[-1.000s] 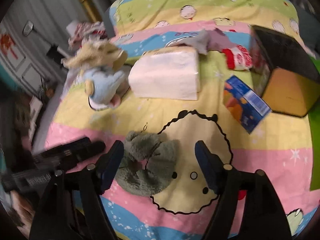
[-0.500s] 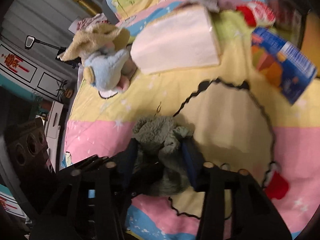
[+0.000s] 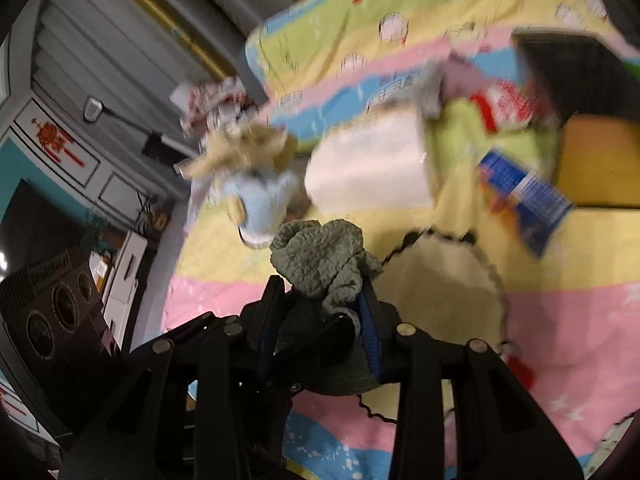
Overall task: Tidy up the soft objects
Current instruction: 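Carry the scrunchie into the green-rimmed box and release it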
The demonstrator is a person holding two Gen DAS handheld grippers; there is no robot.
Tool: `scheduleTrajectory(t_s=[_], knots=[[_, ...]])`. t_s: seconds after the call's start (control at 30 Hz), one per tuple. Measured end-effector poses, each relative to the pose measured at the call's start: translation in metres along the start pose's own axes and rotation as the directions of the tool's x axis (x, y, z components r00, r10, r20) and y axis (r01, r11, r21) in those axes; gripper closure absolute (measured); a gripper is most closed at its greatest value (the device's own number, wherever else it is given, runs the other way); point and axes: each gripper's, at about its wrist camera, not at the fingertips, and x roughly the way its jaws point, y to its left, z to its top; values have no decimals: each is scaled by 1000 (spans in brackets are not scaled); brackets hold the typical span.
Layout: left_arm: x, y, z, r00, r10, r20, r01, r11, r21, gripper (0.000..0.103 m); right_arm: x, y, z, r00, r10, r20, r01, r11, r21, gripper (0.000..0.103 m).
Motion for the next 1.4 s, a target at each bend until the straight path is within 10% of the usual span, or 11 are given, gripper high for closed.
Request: scheduleTrajectory(t_s=[0.23, 0.63, 1.0, 1.4], knots=[[10, -63, 36, 993, -83, 80, 73, 990, 123, 72, -72, -26, 16, 980, -67, 185, 64, 998, 23, 67], [68, -187, 71, 964, -254, 79, 216, 921, 325, 72, -179, -115, 16, 854, -275, 441, 194, 956, 220, 68], [138, -251, 59, 918, -391, -74, 388, 841, 377, 71, -208, -196, -11, 765, -466, 445, 221, 838, 498, 78], [172, -266, 48, 905, -392, -167, 426, 845, 324, 71, -212, -221, -23, 726, -577, 373, 277, 743, 610, 87]])
